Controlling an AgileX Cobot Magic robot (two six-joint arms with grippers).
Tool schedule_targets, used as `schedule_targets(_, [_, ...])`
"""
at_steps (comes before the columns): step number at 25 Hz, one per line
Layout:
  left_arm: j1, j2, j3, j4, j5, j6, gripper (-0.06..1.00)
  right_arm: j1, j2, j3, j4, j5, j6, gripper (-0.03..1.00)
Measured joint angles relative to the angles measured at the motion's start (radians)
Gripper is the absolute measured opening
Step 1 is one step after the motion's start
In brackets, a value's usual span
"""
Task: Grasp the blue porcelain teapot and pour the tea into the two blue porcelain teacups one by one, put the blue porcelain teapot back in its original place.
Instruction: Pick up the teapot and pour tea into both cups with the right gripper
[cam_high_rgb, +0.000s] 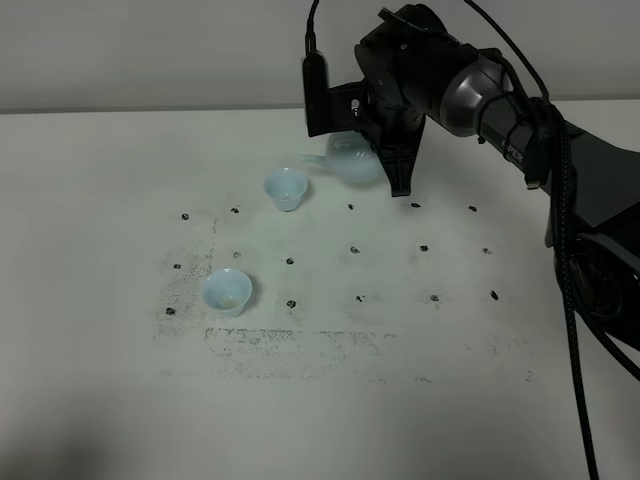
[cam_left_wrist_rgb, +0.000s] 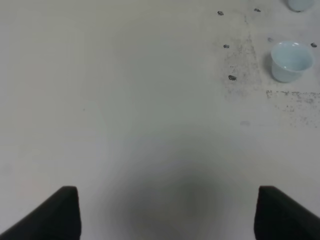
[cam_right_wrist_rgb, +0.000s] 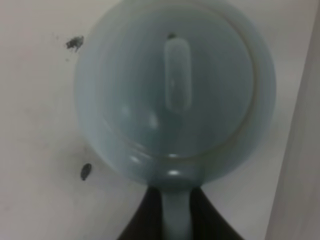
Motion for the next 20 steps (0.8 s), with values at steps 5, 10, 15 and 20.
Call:
schedule_targets(5, [0.000,0.000,0.000,0.000,0.000,0.000,0.68,0.007,0.000,0.000,-0.005,0.000,0.000,0.04])
schedule_targets(10, [0.000,0.000,0.000,0.000,0.000,0.000,0.68,0.036,0.000,0.000,-0.016,-0.001,-0.001,0.04])
schedule_targets(15, [0.000,0.000,0.000,0.000,0.000,0.000,0.68,0.058,0.000,0.000,-0.048,-0.015,-0.001,0.04])
schedule_targets(20, [0.000,0.000,0.000,0.000,0.000,-0.001,0.68,0.060,0.000,0.000,-0.085,-0.022,-0.001,0.04])
